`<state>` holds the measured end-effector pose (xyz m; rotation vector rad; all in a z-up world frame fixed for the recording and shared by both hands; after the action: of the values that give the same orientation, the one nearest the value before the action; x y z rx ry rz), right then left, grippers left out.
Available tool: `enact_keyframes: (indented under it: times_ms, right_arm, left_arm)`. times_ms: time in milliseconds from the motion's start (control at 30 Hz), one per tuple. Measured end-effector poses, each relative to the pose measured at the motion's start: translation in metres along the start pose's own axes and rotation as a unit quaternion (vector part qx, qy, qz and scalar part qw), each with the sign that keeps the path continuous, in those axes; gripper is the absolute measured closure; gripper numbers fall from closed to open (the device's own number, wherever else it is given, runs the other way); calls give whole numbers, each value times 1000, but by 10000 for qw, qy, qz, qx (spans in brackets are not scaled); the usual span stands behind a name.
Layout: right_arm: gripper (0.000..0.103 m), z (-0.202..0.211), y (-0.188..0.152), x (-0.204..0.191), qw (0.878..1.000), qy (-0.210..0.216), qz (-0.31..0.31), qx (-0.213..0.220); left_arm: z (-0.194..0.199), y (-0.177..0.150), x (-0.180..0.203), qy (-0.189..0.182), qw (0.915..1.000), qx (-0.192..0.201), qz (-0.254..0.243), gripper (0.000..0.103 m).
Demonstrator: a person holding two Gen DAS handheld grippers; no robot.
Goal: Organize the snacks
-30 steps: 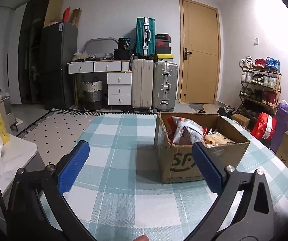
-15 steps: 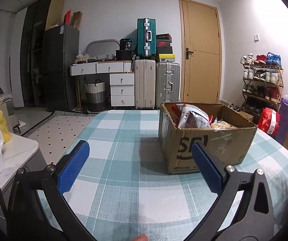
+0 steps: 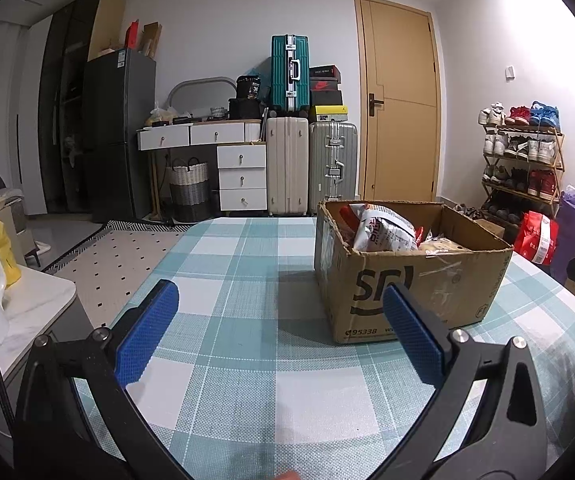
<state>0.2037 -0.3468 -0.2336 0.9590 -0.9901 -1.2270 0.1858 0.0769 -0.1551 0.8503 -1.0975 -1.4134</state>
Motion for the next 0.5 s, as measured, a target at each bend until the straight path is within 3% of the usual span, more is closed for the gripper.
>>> enact_keyframes:
  times_ms: [500]
  right_arm:
    - [0, -1, -1, 1, 10000, 0, 0, 1]
  left_arm:
    - [0, -16, 0, 41, 10000, 11, 11, 1]
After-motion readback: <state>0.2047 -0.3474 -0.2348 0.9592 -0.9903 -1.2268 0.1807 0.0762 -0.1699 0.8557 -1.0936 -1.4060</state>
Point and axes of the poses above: each gripper's, at about its wrist camera, not at the fingertips, and z roughly against the way its jaws point, x to its right, y to its top, the point moved 9 cm from there along -z, roughly the way its jaws point, and after that the axes turned 15 degrees about -y, right-handed, at the moved point
